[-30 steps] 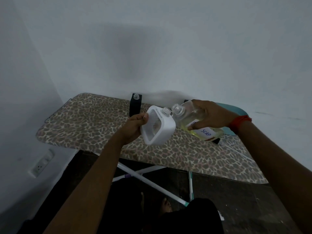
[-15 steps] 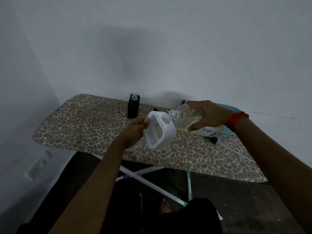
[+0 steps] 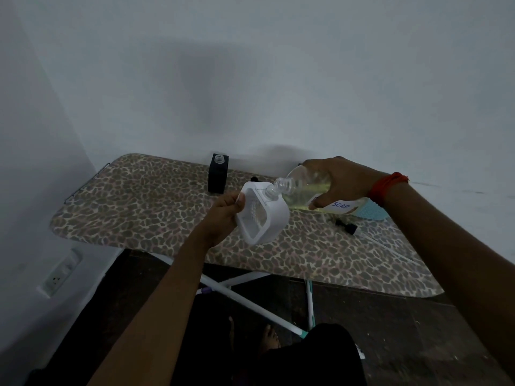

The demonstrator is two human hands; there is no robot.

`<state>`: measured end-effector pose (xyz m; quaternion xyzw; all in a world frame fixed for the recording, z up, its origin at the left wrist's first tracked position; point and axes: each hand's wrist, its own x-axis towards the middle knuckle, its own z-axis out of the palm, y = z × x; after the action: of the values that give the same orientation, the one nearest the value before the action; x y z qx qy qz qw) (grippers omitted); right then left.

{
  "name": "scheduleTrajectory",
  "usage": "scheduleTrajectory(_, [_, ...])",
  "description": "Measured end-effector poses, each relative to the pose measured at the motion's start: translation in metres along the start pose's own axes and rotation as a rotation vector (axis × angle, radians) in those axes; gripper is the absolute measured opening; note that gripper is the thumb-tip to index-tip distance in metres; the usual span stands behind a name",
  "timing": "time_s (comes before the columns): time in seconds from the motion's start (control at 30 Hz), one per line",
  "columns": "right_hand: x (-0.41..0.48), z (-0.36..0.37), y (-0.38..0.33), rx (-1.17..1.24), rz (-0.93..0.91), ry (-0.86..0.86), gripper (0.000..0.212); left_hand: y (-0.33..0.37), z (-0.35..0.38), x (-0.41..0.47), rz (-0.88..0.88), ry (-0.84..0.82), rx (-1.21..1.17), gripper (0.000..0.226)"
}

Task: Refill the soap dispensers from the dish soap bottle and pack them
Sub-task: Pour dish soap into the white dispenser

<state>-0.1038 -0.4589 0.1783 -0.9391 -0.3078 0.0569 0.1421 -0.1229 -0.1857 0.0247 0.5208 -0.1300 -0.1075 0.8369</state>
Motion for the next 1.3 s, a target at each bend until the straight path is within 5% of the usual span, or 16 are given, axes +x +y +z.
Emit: scheduleTrajectory(1.3, [0.008,-0.011,0.003,-0.182,0.009,-0.052,0.077,-0.005,0.003,0.003,0.015,0.010,-0.002,0.032])
